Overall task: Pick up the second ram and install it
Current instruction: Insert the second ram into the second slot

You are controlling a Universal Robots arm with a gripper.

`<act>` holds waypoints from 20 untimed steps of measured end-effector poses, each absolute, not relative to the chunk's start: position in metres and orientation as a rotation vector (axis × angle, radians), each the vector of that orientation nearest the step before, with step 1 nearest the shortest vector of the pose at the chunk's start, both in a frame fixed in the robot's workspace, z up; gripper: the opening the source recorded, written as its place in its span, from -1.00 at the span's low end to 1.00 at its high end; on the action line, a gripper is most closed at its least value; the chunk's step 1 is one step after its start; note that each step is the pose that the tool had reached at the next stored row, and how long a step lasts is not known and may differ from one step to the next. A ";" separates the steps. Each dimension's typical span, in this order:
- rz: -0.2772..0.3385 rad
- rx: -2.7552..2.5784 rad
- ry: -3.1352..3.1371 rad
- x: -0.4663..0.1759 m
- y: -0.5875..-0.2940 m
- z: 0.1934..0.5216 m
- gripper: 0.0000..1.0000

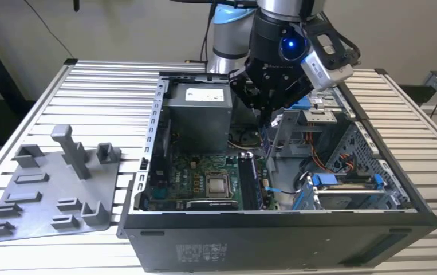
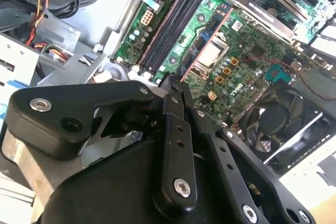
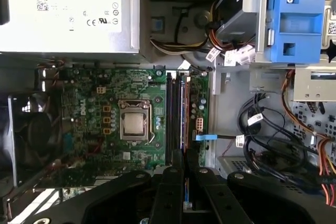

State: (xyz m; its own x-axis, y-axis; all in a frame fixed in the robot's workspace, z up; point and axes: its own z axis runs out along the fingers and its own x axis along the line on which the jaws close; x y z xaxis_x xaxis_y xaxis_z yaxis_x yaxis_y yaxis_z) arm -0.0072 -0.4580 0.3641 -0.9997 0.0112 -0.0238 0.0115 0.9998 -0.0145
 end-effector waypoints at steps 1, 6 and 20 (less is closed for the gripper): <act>-0.023 0.018 3.118 -0.007 -0.458 0.362 -0.73; -0.023 0.018 3.118 -0.011 -0.458 0.353 -0.73; -0.023 0.018 3.120 -0.014 -0.460 0.328 -0.73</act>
State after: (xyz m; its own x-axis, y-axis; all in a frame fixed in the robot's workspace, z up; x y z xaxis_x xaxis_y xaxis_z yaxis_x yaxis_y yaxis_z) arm -0.0138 -0.4603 0.3277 -0.9997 0.0112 -0.0217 0.0115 0.9998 -0.0144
